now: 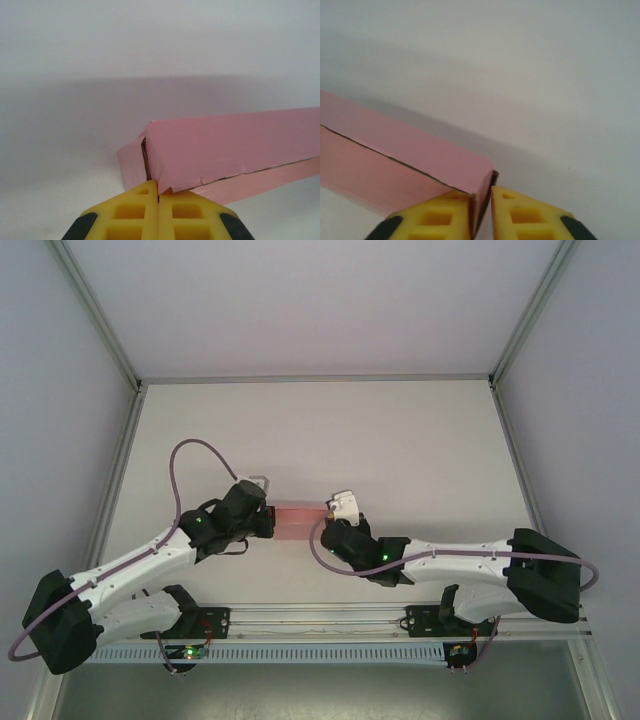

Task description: Assemble paper box

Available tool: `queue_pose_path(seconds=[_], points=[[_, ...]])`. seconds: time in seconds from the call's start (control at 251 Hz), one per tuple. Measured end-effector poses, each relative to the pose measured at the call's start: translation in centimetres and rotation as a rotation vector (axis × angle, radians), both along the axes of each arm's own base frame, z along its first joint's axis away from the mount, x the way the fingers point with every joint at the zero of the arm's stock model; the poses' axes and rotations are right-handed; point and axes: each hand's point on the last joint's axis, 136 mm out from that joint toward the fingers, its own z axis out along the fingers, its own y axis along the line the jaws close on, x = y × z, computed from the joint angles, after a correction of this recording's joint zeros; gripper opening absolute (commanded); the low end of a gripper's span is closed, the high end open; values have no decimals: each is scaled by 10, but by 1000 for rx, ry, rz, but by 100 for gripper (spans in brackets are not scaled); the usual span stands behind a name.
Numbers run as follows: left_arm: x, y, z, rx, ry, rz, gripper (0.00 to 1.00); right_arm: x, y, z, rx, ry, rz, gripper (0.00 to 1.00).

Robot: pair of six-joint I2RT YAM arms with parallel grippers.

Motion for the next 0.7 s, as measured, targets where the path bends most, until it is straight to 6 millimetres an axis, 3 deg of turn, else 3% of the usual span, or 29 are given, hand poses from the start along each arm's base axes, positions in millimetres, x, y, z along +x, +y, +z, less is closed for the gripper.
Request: queue_pose_path(seconds=[0.14,0.283,0.423,0.702], points=[[-1,-1,1,1,-32,-2,0,-8,1,3,28,27,49,65],[0,-5,3,-2,-57,-6,0,-6,3,12,122,67,86,81],[1,-7,2,10,-65,-6,0,6,0,36,219,50,78,84],[3,-11,2,19,-77,-8,0,34,-18,54,287,57,-29,85]])
